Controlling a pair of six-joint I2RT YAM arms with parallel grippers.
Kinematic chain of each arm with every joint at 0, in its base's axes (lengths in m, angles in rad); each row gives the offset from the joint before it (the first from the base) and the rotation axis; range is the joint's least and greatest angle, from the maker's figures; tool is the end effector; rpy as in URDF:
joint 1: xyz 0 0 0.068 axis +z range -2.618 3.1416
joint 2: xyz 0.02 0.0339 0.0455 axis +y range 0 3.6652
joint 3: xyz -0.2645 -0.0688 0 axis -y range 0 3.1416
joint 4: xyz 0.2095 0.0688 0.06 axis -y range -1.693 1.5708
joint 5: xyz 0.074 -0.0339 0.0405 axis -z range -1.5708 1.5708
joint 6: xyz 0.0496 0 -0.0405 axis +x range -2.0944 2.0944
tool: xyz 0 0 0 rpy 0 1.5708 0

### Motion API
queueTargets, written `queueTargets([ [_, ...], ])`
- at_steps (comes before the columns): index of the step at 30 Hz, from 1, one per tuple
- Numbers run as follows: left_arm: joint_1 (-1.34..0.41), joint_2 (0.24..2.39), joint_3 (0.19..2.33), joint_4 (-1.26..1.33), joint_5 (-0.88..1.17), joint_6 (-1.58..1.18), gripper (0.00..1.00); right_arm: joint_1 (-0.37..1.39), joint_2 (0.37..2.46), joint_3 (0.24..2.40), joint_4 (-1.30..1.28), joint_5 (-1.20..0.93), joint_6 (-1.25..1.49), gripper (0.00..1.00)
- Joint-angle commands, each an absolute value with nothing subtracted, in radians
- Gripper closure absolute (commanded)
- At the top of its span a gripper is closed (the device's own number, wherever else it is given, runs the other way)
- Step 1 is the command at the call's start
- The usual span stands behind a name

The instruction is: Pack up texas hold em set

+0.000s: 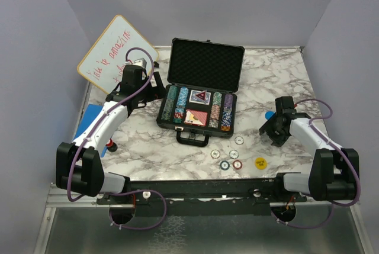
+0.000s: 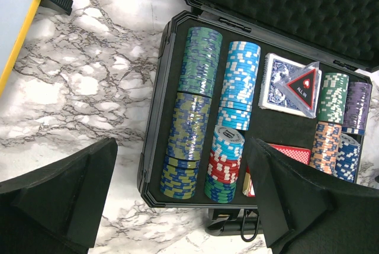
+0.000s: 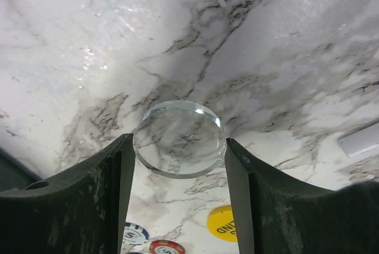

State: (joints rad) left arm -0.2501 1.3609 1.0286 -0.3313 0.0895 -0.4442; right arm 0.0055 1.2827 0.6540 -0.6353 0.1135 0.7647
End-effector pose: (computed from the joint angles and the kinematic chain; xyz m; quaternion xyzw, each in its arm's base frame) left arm 0.2699 -0.0735 0.2846 -0.0675 0.8957 -0.1867 0.3980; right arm 0.1868 -0.0046 0.1749 0.3737 0.9132 0.0054 0.1624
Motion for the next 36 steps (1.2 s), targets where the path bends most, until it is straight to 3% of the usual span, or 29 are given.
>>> queueTargets([
  [1,-0.253,1.369,1.038,-0.321,0.097,-0.442,0.01,0.009,1.262,0.729,-0.627,0.071,0.738,0.4],
  [10,-0.253,1.384,1.058,-0.322,0.087,-0.461,0.02,0.338,1.305,0.991,-0.669,0.173,0.758,0.41],
  [21,-0.253,1.388,1.077,-0.398,-0.08,-0.497,0.01,0.752,1.663,1.376,-0.655,0.21,0.571,0.4],
  [36,-0.253,1.393,1.071,-0.4,-0.092,-0.504,0.01,0.847,1.962,1.644,-0.802,0.215,0.482,0.4],
])
